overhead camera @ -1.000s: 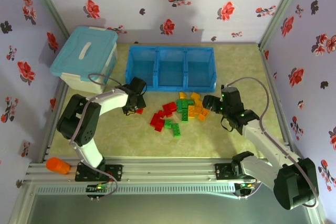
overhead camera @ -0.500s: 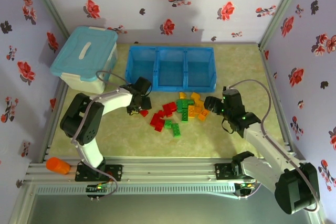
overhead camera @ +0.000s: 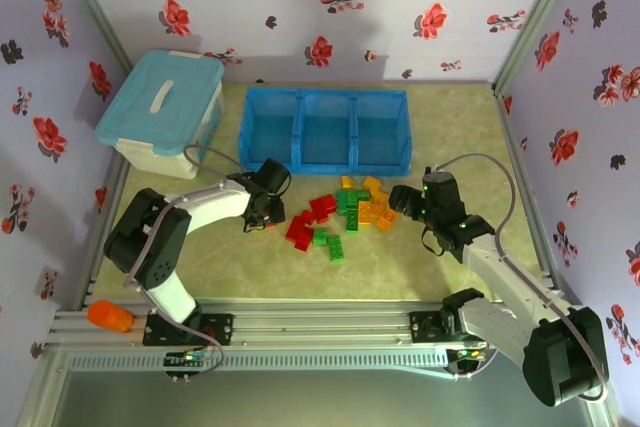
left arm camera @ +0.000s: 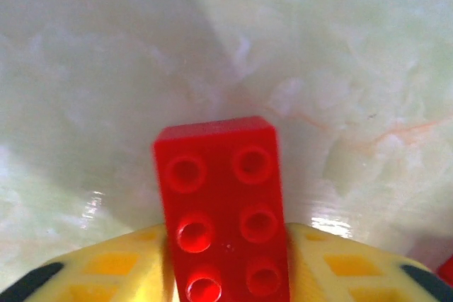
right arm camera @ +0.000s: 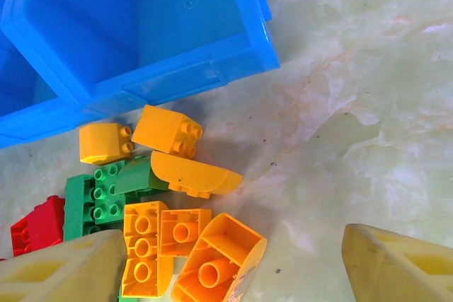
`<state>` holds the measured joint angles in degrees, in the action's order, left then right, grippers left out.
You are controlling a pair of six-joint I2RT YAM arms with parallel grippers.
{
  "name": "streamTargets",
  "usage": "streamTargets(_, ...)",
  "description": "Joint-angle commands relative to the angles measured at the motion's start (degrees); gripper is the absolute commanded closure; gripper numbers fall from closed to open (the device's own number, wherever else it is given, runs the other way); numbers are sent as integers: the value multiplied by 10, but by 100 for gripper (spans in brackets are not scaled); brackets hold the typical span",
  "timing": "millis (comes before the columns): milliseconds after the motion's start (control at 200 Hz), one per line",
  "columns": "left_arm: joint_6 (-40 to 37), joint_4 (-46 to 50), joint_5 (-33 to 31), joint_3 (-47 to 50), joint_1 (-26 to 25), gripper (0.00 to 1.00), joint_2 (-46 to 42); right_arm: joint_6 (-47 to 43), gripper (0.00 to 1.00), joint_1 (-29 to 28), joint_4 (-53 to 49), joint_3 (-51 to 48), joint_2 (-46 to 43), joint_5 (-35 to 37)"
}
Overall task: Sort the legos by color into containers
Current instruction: Pick up the lego from the center of the table, then place the lego in the container.
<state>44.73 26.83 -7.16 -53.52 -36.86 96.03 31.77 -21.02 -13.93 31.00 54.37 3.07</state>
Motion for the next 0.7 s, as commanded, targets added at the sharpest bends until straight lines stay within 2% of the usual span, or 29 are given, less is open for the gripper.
streamTargets(0,-7,17,-13,-14,-1,65,9,9,20,-3,2,-8,-20,18)
streamTargets(125,-11,41,-35,-22,-4,78,-15,9,20,-3,-6,-18,-36,22)
streamTargets(250,-20,72,-63,-47,-7,79,-67,11,21,-3,-9,-25,-47,21)
streamTargets(380,-68,88,-93,-110,7,78,-95,14,22,-3,-2,-25,-44,2)
streamTargets(590,-133,108,-81,-258,69,78,-21,29,24,-9,-1,-27,-42,-28)
streamTargets(695,-150,117,-65,-330,94,71,34,29,25,-16,-16,-26,-55,-28)
